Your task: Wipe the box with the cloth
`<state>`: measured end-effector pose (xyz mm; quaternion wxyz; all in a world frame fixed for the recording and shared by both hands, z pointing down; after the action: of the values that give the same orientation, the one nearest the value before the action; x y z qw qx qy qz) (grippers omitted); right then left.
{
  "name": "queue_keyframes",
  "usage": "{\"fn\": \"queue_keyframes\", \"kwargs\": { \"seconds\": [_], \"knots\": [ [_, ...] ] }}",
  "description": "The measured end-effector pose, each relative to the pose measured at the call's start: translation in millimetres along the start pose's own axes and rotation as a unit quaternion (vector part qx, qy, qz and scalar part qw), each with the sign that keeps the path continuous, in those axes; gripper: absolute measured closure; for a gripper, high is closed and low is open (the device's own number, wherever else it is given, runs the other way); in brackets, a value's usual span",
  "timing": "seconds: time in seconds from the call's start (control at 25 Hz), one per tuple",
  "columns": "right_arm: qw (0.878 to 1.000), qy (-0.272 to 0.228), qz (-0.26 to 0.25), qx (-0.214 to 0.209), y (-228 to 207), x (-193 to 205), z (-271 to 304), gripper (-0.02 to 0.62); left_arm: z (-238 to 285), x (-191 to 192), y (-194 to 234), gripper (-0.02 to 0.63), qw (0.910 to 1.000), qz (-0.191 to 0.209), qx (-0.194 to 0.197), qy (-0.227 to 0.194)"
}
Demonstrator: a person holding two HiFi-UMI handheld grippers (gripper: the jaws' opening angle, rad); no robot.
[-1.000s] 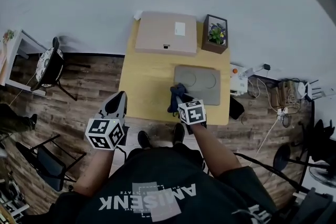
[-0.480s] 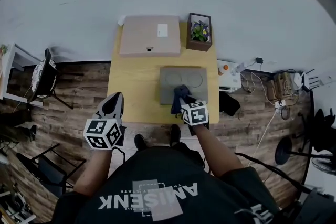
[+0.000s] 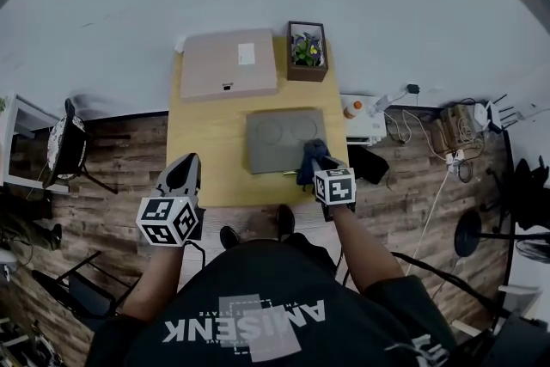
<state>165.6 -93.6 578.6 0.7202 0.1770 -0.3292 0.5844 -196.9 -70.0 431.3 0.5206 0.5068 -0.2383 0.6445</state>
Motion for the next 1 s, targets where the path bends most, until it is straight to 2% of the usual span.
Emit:
{"fn": "queue_keyframes", "kwargs": {
  "seconds": [0.12,0.36,0.48,0.72,1.0],
  "knots": [
    [1.0,0.002,-0.004,0.015,-12.5,1.5,-4.9,0.523,3.0,-4.8,-1.3,0.604,1.0,0.001,0.003,-0.004],
    [0.999,0.015,0.023,0.03,-32.4,-0.2,-9.3,0.525,4.1,-9.0,1.4,0.604,1.0,-0.001,0.002,-0.008],
    [0.999,0.005,0.031,0.04,-38.9,-6.6,-15.3,0.528,4.4,-10.3,5.2,0.604,1.0,0.001,0.001,-0.004],
    [1.0,-0.027,0.0,-0.01,-12.5,-44.5,-20.3,0.528,-2.8,-8.6,13.0,0.604,0.9998,-0.01,-0.011,-0.013],
    [0.992,-0.04,-0.058,-0.102,56.8,-84.2,6.1,0.526,-24.4,-3.0,25.2,0.604,0.9983,-0.023,-0.048,-0.025]
  ]
}}
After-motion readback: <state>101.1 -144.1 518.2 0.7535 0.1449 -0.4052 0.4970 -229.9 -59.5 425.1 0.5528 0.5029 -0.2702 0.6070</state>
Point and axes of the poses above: the fingertips, and each gripper's own axes: z forward along the fingers, y to its left, x out of its underside, the point moved 9 cm from there along -z, backward along the fingers, and after that the axes turned 2 degrees about -y, right-handed, at the moved point
